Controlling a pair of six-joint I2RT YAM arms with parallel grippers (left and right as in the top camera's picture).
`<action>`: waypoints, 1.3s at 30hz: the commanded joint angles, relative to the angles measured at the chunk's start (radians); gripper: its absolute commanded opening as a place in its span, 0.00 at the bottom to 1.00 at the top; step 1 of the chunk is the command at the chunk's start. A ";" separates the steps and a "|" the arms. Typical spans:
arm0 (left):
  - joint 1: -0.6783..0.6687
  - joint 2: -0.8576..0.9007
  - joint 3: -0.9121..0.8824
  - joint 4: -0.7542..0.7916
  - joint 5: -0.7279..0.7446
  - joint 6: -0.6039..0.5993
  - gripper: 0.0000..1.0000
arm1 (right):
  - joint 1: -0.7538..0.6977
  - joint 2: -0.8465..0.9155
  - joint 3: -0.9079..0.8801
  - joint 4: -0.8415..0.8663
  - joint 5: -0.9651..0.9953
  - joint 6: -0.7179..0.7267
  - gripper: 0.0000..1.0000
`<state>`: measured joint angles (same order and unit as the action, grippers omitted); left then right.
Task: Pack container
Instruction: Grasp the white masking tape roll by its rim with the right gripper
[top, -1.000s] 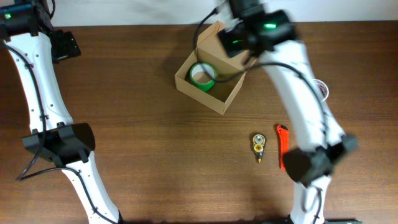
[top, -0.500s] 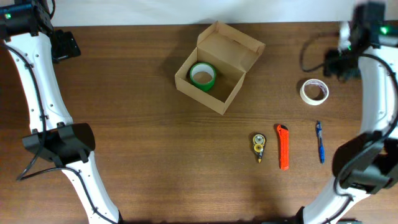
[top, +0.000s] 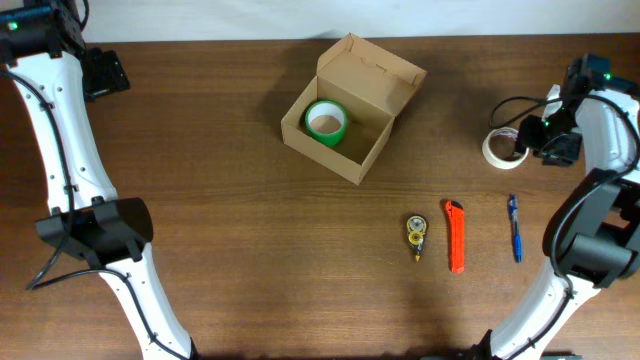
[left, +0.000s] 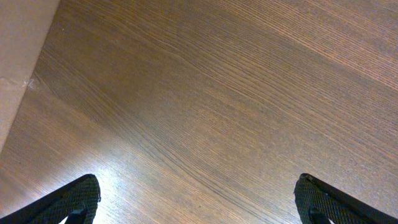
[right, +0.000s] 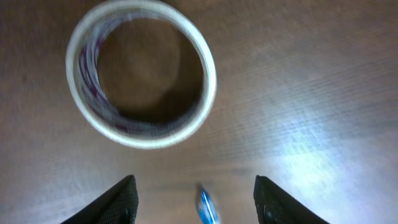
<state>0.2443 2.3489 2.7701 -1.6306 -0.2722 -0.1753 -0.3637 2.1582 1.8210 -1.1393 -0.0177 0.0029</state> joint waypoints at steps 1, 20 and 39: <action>0.003 -0.009 -0.008 0.002 0.004 0.005 1.00 | 0.005 0.030 -0.003 0.028 -0.043 0.039 0.61; 0.003 -0.009 -0.008 0.002 0.004 0.005 1.00 | 0.003 0.163 -0.003 0.153 -0.045 0.079 0.46; 0.003 -0.009 -0.007 0.002 0.004 0.005 1.00 | 0.005 0.109 0.164 0.049 -0.183 0.057 0.04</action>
<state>0.2443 2.3489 2.7701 -1.6306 -0.2722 -0.1753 -0.3641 2.3116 1.8793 -1.0786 -0.1150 0.0761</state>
